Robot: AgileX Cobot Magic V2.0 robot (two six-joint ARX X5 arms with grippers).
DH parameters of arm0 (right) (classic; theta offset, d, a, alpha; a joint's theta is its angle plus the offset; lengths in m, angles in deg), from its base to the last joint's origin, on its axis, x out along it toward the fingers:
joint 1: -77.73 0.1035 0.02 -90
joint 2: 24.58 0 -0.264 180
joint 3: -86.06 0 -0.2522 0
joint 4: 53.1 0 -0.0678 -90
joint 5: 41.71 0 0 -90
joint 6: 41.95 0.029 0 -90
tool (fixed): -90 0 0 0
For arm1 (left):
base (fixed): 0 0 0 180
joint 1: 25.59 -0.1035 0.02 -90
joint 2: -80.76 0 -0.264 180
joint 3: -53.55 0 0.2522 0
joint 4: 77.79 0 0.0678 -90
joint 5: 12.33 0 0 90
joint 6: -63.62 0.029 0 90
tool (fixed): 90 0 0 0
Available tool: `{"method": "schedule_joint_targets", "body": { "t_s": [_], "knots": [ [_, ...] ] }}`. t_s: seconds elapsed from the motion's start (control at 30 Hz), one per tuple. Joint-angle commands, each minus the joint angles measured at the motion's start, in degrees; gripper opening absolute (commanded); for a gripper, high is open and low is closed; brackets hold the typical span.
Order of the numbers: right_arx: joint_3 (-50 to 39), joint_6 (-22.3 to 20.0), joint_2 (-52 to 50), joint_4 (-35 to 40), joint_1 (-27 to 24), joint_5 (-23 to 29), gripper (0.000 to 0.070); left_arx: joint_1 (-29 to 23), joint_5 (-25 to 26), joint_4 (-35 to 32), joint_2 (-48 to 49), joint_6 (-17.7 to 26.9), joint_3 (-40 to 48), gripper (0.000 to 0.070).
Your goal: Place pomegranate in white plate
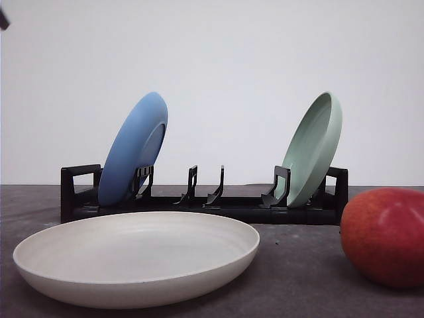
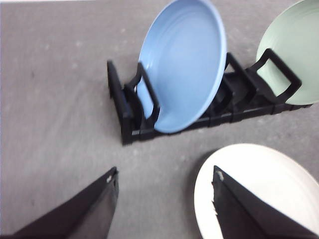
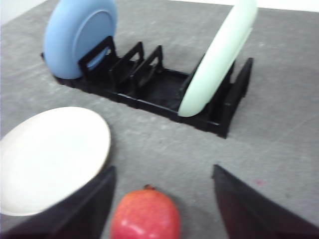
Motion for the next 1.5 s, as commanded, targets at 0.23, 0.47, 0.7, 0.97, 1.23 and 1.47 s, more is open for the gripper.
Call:
{"method": "schedule_joint_targets", "body": {
  "t_s": [0.23, 0.47, 0.7, 0.97, 1.23, 1.47],
  "knots": [
    [1.03, 6.49, 5.71, -6.68, 0.37, -4.87, 0.0432, -0.44, -1.97, 0.38, 6.14, -2.17, 4.37, 0.0353],
    [1.3, 7.25, 16.24, -9.63, 2.8, -3.84, 0.0558, -0.44, -1.95, 0.32, 6.64, -2.12, 4.34, 0.0353],
    [1.31, 7.37, 26.48, -7.38, 7.4, 1.48, 0.0592, -0.44, -1.97, 0.37, 6.62, -1.65, 4.36, 0.0353],
    [1.31, 8.75, 35.08, 0.07, 13.36, 7.56, 0.0626, -0.44, -1.99, 0.38, 6.62, -1.08, 4.37, 0.0353],
    [1.31, 9.7, 43.4, 5.19, 16.33, 9.36, 0.0627, -0.44, -1.99, 0.45, 6.62, -1.05, 4.37, 0.0353],
    [1.5, 11.5, 45.58, 5.27, 17.04, 9.29, 0.0514, -0.44, -1.99, 0.75, 6.62, -1.03, 4.37, 0.0353]
  ]
}}
